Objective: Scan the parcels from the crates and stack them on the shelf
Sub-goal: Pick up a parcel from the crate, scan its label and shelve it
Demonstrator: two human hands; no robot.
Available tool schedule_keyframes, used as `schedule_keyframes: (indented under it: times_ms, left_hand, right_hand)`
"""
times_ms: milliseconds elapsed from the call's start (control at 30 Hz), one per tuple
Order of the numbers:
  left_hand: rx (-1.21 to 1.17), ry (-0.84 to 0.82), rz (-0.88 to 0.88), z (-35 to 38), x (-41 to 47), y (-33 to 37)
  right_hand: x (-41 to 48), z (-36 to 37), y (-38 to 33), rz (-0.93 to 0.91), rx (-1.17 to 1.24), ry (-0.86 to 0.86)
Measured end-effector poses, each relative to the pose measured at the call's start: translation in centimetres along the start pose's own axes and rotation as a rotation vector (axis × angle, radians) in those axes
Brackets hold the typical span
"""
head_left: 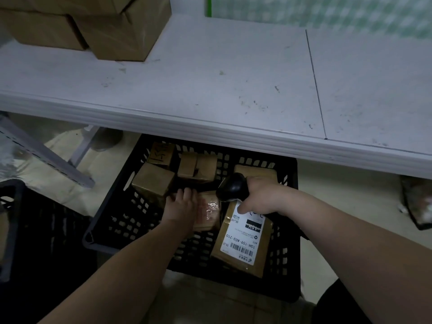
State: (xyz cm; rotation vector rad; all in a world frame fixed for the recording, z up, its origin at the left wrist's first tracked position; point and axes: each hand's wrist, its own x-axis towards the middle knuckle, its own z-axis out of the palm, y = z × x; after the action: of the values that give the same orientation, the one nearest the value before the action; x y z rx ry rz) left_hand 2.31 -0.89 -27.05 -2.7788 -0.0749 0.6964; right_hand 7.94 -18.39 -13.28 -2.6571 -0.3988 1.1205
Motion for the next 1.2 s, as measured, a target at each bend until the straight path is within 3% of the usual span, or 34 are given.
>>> schedule_keyframes:
  times_ms: [133,367,533,700,967,1200]
  left_hand:
    - [-0.183,0.04,-0.017,-2.4,-1.3,-1.3]
    - [-0.417,-0.044,-0.002,-8.2,-5.8,-6.8]
    - [-0.541,0.073,-0.034,-11.5,-10.7,-11.3]
    - [-0.85,0.185,-0.079,-14.9,-15.6,-16.0]
    - [-1.665,0.343,0.046,-17.8,-22.1,-19.5]
    - [-1.971,0.497,0.098,-17.6,-20.4,-18.3]
  right_hand:
    - [-1.1,-0.8,-0.1,-0.029,0.036,0.05]
    - [-5.1,-3.0,-1.1,-0.168,0.207,0.16]
    - [-8.1,-4.4,-1.7,-0.272,0.409,0.239]
    - [-9.6,-4.9,-2.7,-0.312,0.604,0.302]
    - [-10.8,-5.6,-3.0,-0.357,1.055,0.326]
    - [-11.4,-6.9,-3.0,-0.419,1.33,0.476]
